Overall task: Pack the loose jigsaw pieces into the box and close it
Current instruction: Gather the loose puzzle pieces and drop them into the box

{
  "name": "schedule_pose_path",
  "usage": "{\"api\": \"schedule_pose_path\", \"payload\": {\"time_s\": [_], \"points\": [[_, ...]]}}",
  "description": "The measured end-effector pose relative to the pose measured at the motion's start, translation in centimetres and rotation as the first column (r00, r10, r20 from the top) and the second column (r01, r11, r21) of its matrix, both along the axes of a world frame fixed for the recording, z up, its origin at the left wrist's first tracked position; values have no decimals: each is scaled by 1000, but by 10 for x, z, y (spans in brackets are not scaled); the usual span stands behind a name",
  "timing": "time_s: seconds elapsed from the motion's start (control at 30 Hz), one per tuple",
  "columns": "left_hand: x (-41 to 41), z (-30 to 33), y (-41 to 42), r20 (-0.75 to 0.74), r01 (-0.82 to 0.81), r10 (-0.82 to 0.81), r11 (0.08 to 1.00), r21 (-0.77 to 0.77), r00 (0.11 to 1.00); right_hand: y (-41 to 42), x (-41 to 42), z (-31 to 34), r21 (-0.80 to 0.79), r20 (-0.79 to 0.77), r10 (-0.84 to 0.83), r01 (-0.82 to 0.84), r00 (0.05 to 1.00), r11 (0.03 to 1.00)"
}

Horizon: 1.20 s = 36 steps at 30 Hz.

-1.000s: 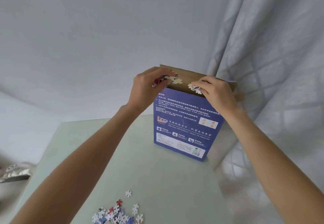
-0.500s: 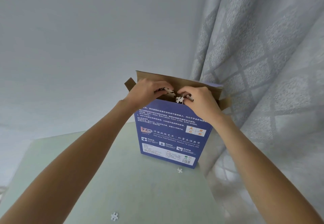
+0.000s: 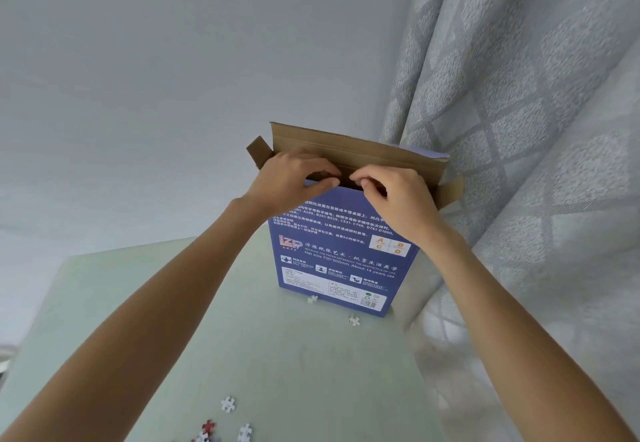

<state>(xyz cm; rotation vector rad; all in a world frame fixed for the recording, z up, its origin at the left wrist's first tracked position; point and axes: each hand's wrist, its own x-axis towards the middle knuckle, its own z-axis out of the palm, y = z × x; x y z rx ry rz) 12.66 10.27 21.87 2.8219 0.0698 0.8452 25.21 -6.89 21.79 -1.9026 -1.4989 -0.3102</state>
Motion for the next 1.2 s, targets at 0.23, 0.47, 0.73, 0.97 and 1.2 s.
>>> {"api": "schedule_pose_path", "payload": {"time_s": [0.23,0.47,0.73,0.97,1.2], "points": [[-24,-14,-19,217,-106,80,989,108,973,-36,-38,-23,260,239,26,-90,971,961],[-110,-102,-56,75,-243,263,948,-204,962,-75,-74,-160,-90,-82,-8,1,997,996],[-246,-248,-90,-585,-693,431,631,-349,687,-59,-75,-281,-711,-196,-282,62,939,701],[-291,-292,-96,-742,-842,447,452,-294,499,-6,-106,-311,-709,-149,-286,99,946,698],[-307,-303,-76,-556,-817,600,452,-358,575,44,-109,-317,-677,-24,-112,67,993,733]]}}
